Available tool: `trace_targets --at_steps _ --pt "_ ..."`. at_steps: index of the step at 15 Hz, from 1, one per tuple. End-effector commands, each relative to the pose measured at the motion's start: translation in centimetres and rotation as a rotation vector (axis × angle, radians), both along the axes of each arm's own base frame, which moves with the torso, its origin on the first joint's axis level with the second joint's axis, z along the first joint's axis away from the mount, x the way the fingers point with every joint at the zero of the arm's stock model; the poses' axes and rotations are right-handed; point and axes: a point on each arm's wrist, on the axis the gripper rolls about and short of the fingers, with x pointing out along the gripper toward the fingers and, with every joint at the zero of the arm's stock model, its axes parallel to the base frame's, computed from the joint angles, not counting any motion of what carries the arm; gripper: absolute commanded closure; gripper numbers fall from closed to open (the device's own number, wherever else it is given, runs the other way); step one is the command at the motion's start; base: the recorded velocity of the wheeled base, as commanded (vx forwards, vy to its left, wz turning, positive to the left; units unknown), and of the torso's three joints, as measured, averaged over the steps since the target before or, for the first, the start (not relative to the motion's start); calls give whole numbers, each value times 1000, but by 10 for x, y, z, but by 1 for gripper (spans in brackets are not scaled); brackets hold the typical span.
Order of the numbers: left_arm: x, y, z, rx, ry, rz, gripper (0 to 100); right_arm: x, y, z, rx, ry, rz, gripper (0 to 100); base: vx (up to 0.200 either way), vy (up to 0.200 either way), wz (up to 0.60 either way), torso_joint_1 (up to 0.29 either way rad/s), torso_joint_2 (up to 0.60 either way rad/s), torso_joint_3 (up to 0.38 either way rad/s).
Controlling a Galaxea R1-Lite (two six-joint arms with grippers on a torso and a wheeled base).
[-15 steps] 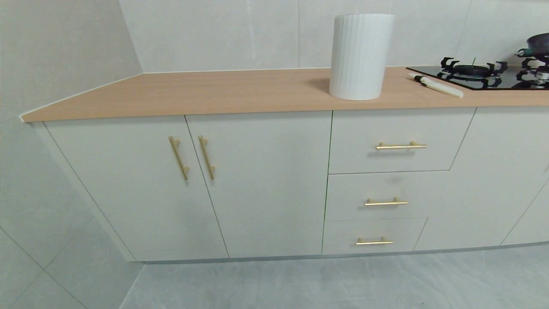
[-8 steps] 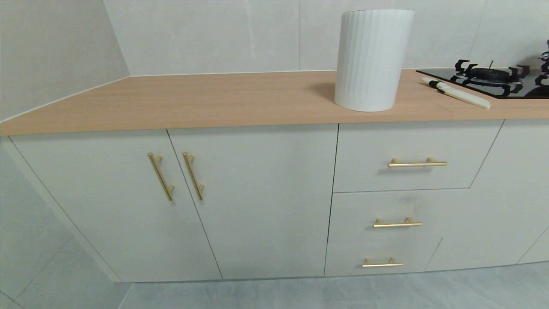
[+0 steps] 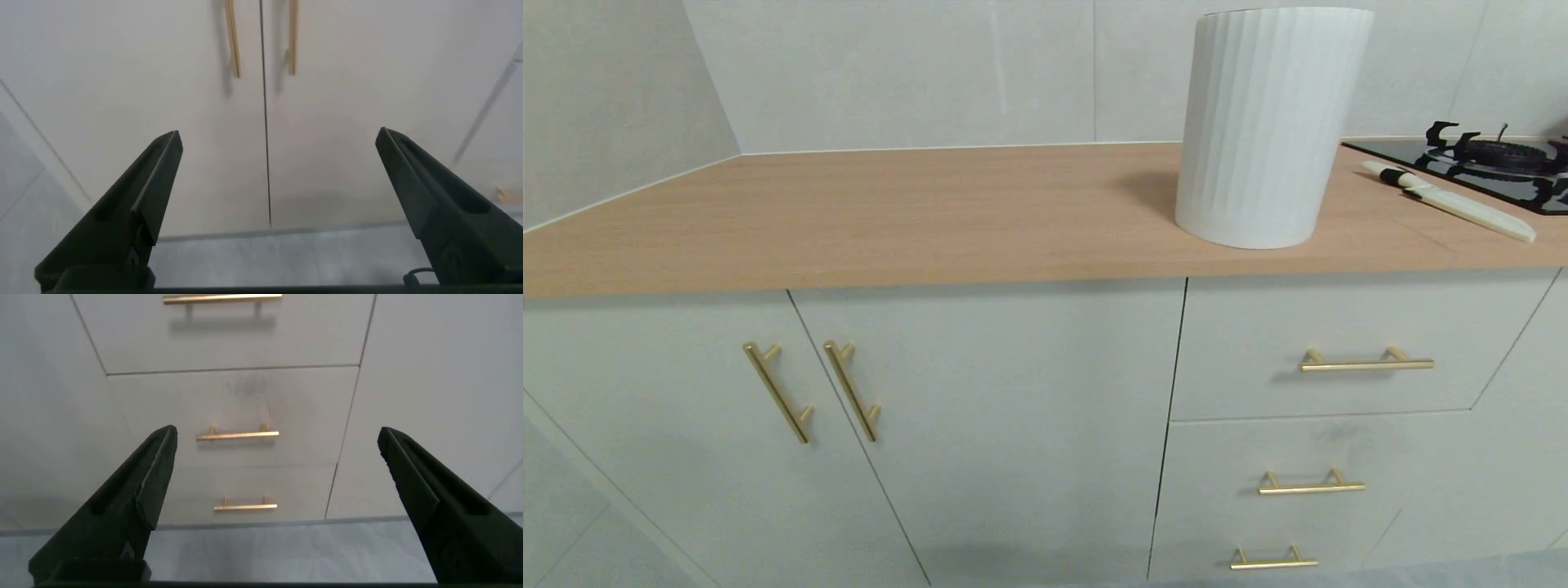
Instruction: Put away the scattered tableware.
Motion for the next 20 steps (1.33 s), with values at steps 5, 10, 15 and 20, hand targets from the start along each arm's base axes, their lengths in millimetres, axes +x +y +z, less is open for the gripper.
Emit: trace_targets --at_steps 5,10,15,20 --pt "0 0 0 0 0 0 0 0 0 0 0 2 0 0 0 0 0 0 0 0" --pt "0 0 0 -1 0 1 0 0 0 0 0 2 0 0 0 0 0 0 0 0" --pt "0 0 0 0 0 1 0 0 0 0 0 2 0 0 0 -120 0 0 1 3" --pt "0 0 0 -1 0 1 0 0 0 0 0 2 0 0 0 -200 0 4 0 0"
